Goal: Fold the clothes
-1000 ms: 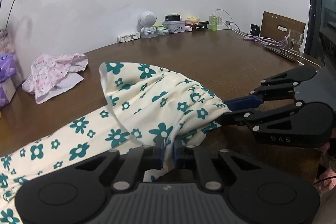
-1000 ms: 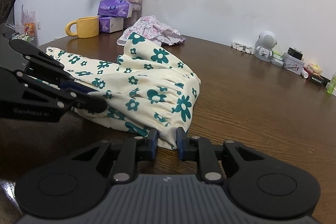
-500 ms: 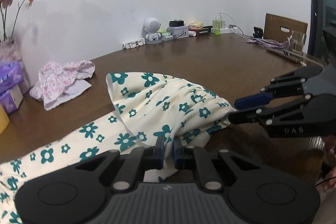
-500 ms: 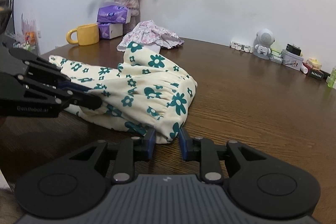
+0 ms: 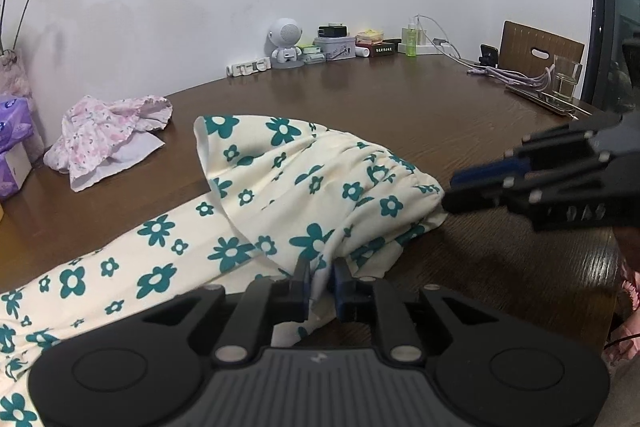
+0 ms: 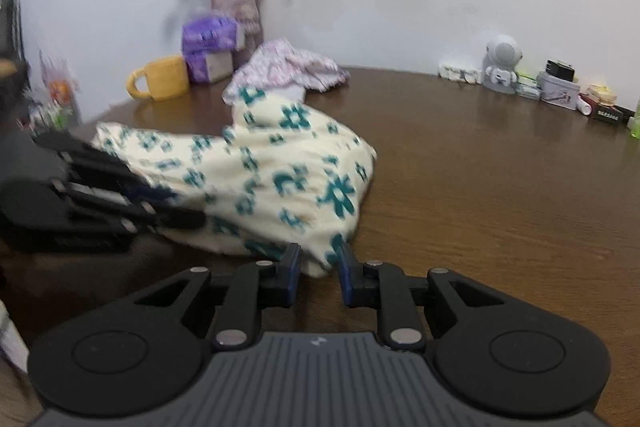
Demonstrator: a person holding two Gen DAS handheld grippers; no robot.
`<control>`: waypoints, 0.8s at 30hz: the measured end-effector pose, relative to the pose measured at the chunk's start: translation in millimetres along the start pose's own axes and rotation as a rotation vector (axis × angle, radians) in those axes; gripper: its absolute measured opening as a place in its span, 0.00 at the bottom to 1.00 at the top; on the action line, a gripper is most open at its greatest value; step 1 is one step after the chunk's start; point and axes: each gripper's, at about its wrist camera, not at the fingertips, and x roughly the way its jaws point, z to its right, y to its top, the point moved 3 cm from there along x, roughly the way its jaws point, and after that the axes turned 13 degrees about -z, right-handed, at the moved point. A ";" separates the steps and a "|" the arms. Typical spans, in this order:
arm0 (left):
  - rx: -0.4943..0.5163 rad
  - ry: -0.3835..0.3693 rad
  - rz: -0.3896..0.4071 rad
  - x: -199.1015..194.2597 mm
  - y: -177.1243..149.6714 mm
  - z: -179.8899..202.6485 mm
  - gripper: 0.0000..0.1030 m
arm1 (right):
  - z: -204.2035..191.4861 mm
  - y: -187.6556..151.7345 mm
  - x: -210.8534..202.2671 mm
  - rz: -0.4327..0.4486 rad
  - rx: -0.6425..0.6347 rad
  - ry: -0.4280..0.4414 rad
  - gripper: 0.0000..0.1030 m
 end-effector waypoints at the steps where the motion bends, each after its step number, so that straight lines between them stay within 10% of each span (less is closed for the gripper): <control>1: -0.002 -0.002 0.000 0.0 0.0 -0.4 0.12 | -0.6 3.5 -1.1 0.015 0.001 0.007 0.19; 24: -0.074 0.067 0.002 -28.5 -2.3 -17.6 0.33 | -8.0 15.9 35.2 -0.005 -0.013 -0.010 0.20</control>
